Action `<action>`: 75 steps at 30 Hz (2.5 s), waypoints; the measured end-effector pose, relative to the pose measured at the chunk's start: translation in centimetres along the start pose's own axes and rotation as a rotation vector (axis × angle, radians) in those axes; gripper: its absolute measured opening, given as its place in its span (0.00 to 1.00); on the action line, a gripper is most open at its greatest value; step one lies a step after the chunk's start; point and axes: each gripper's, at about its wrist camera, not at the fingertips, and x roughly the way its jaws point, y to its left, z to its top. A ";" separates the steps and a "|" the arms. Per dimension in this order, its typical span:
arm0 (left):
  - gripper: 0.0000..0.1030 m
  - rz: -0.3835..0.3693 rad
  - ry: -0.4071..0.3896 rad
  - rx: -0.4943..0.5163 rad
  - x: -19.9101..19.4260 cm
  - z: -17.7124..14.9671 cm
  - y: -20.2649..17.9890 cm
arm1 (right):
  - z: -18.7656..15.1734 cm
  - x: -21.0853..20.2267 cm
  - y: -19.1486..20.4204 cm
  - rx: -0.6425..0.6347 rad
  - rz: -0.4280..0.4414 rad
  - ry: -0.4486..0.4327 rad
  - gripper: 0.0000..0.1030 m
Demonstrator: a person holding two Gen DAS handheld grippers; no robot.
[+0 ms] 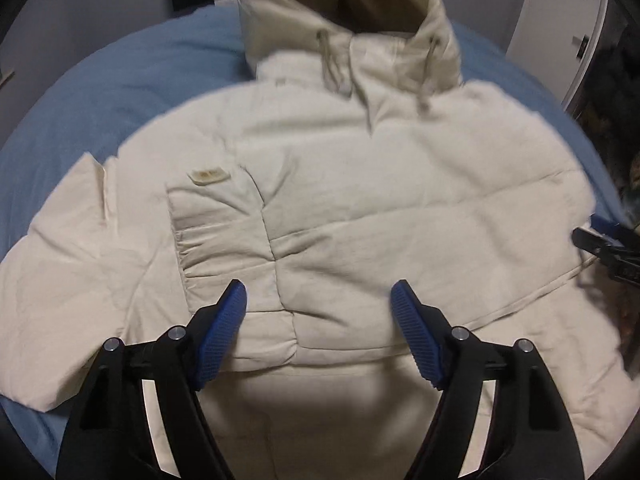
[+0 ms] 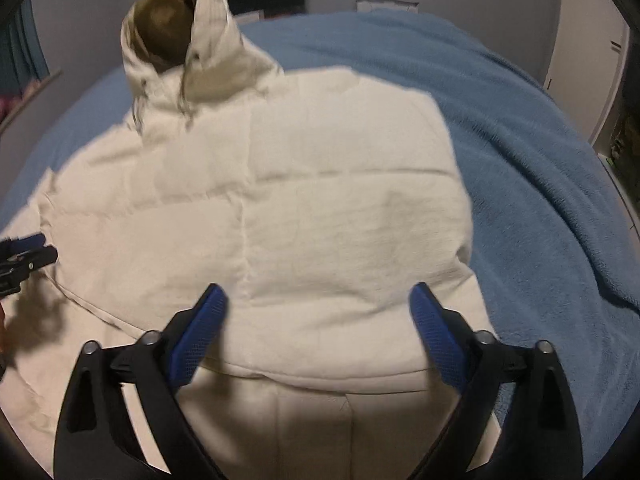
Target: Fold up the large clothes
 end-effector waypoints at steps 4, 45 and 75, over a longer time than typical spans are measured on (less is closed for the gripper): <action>0.75 -0.001 0.009 0.003 1.5 -0.2 0.2 | -0.3 1.2 -0.3 0.008 0.001 0.016 0.93; 0.94 0.388 -0.099 -0.677 -13.5 -5.1 27.2 | -1.5 -12.6 7.9 0.035 0.166 -0.286 0.93; 0.10 0.372 -0.497 -0.741 -20.9 -8.4 28.1 | -3.7 -11.6 10.9 -0.041 0.144 -0.233 0.93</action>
